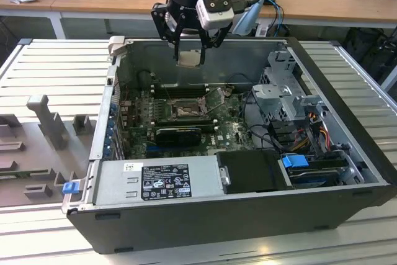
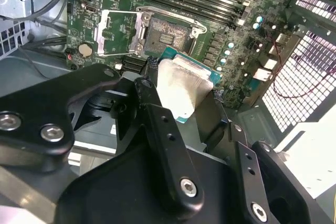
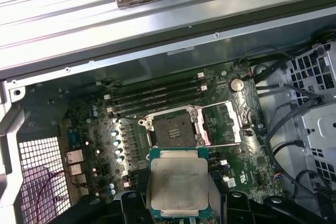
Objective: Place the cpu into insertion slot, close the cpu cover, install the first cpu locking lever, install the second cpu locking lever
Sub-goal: 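Place the cpu into insertion slot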
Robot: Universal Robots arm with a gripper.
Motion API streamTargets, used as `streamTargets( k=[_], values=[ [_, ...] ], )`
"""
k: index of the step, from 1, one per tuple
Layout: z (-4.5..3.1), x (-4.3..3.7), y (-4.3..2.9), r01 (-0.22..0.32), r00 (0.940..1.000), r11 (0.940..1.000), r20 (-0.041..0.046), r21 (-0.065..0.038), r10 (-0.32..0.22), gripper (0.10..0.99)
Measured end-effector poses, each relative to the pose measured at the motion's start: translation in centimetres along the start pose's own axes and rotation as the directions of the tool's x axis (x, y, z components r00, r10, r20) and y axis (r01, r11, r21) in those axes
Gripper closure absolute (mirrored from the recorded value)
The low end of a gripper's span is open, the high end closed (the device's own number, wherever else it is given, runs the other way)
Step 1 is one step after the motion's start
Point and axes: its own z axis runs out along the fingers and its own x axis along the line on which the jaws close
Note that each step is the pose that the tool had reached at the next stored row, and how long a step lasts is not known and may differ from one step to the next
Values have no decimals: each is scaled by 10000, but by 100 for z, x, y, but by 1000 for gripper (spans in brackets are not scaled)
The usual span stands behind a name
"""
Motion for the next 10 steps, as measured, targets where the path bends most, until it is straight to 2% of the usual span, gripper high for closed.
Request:
streamTargets(
  k=[10],
  values=[
    [1,0,0,-137,9999,9999,12,-2,137,561]
  ],
)
